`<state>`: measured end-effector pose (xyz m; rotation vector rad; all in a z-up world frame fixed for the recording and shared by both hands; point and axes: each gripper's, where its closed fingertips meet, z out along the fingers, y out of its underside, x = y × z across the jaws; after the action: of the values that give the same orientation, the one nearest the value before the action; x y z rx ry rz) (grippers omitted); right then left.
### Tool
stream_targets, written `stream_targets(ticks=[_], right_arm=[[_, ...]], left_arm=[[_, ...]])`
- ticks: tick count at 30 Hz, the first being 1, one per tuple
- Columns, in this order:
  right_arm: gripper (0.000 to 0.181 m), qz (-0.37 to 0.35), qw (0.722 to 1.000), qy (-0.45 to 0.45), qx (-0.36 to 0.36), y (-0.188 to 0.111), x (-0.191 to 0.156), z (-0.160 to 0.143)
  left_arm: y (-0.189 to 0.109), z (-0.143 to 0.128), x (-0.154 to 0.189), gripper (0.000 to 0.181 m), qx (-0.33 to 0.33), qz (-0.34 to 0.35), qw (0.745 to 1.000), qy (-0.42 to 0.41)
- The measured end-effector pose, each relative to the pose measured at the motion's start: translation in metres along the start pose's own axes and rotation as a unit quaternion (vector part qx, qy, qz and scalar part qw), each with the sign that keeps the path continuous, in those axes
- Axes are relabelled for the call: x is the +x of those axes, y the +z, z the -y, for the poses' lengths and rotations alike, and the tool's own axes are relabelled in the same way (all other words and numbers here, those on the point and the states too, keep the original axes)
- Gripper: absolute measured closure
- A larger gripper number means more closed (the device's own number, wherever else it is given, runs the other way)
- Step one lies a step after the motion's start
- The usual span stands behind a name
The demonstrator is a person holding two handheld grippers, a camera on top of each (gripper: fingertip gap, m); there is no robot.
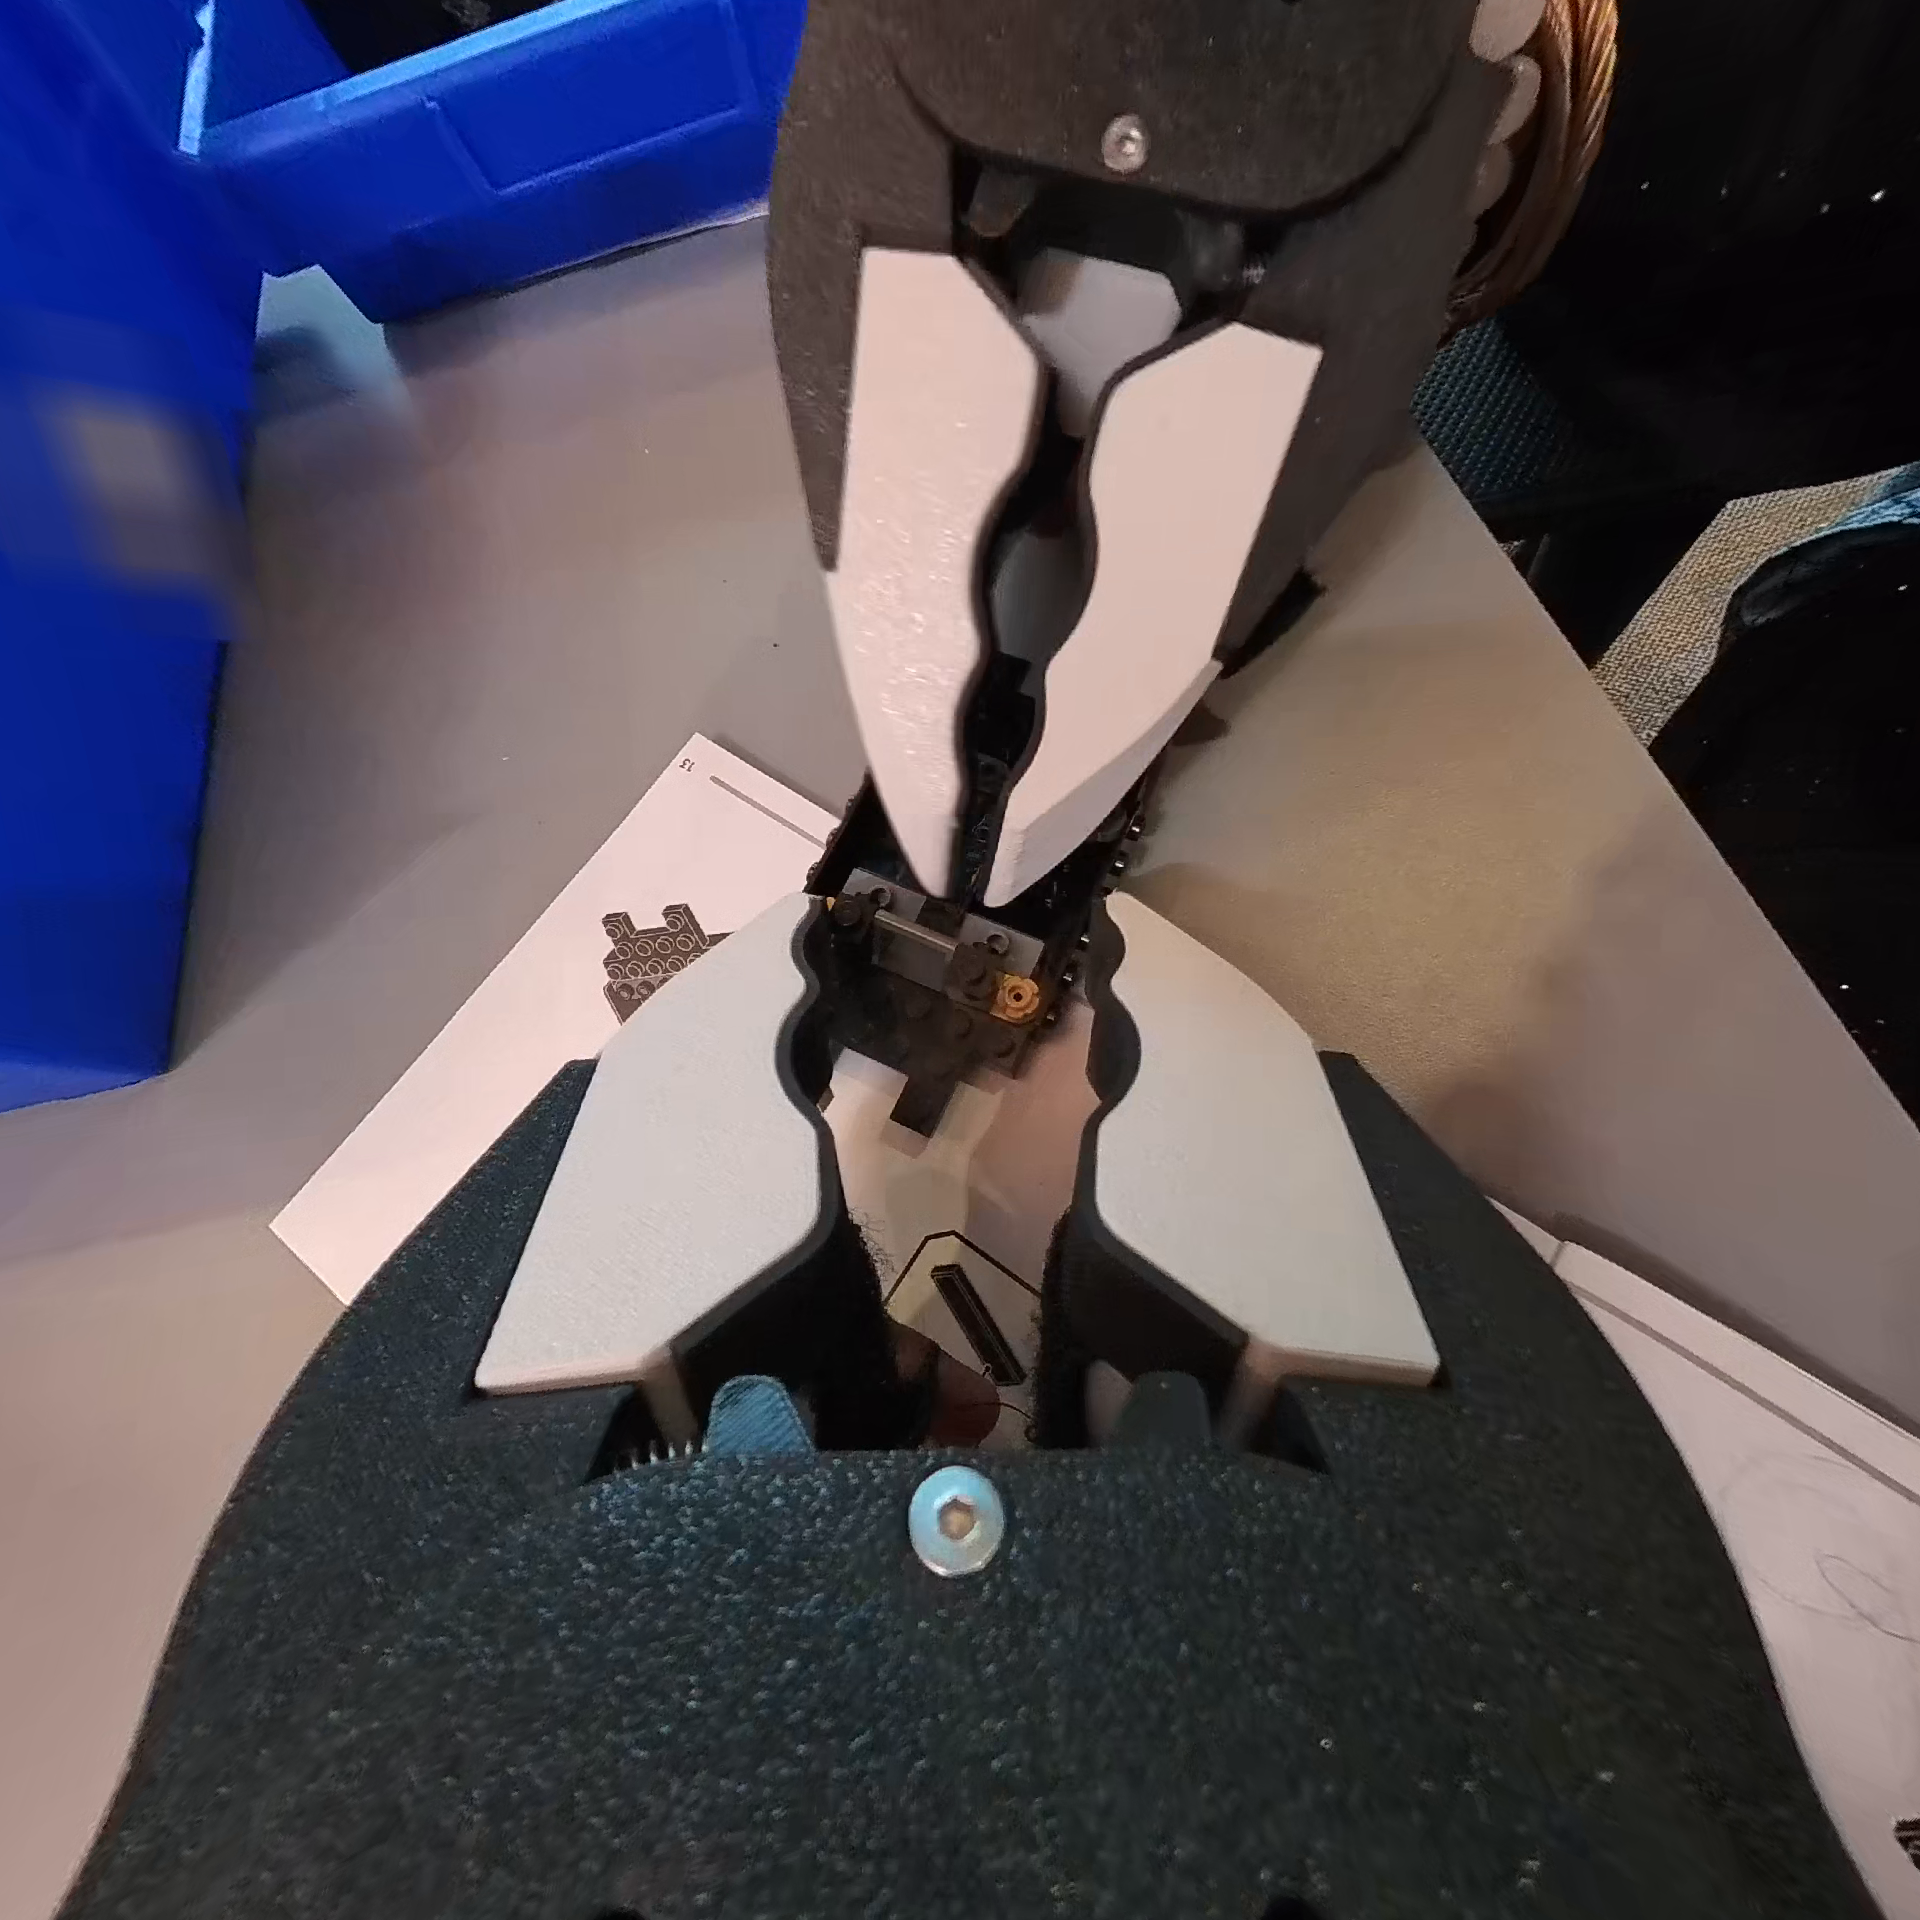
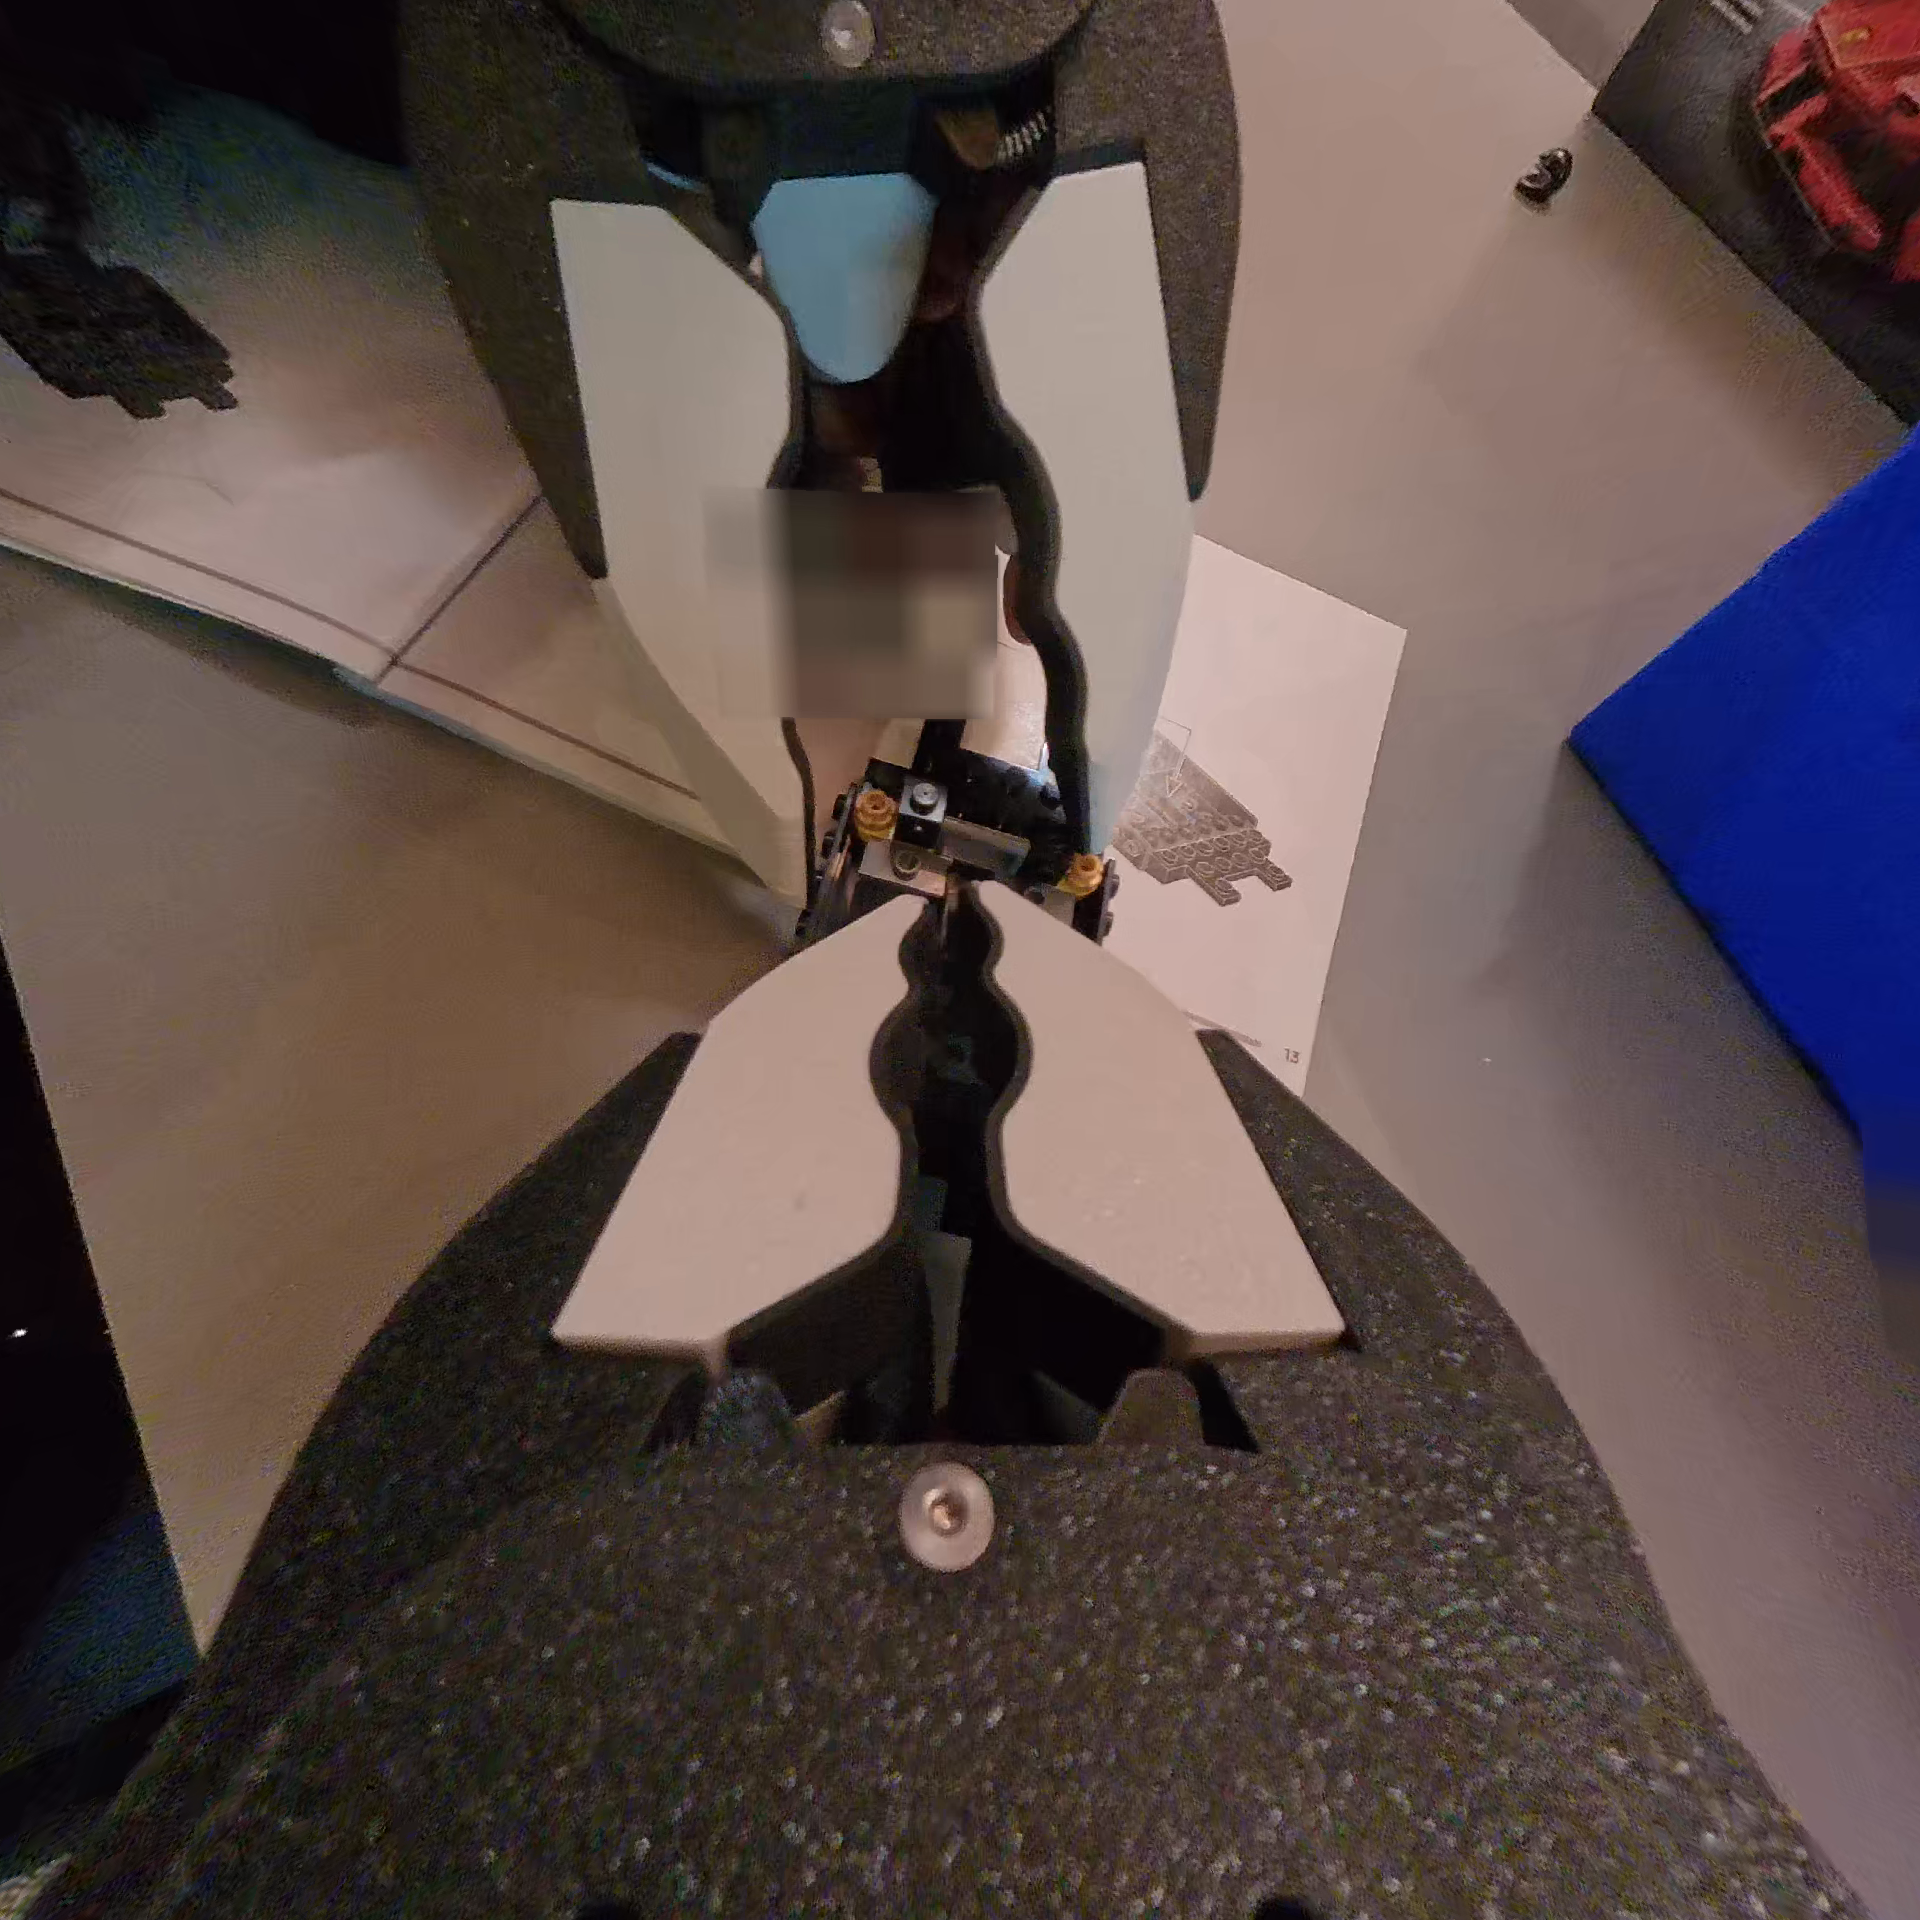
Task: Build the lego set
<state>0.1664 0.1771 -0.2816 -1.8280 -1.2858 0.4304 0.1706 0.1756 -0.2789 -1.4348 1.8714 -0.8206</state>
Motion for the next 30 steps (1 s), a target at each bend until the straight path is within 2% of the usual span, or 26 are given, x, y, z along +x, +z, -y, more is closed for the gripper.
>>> stream_targets(ticks=[18, 21, 23, 28, 29, 30], right_arm=[[0.181, -0.082, 0.994, -0.07, -0.003, 0.0, 0.002, 0.002], [0.181, -0.109, 0.993, -0.041, 0.037, -0.008, 0.012, 0.011], [0.181, -0.098, 0.994, -0.021, 0.052, -0.011, 0.014, 0.013], [0.181, -0.046, 0.999, -0.012, 0.009, -0.003, 0.004, 0.002], [0.163, -0.049, 0.999, -0.011, 0.002, -0.002, 0.005, 0.001], [0.165, -0.046, 0.999, -0.01, 0.001, -0.001, 0.004, 0.001]], left_arm=[[0.0, 0.0, -0.002, 0.134, -0.001, 0.008, 1.0, -0.004], [0.0, 0.0, -0.002, 0.134, -0.001, 0.009, 1.0, -0.003], [0.0, 0.0, -0.003, 0.134, -0.001, 0.008, 1.0, -0.006], [0.0, 0.0, -0.002, 0.134, -0.001, 0.007, 1.0, -0.005], [0.0, 0.0, -0.002, 0.134, -0.001, 0.007, 1.0, -0.005], [0.0, 0.0, -0.002, 0.134, -0.001, 0.006, 1.0, -0.005]])
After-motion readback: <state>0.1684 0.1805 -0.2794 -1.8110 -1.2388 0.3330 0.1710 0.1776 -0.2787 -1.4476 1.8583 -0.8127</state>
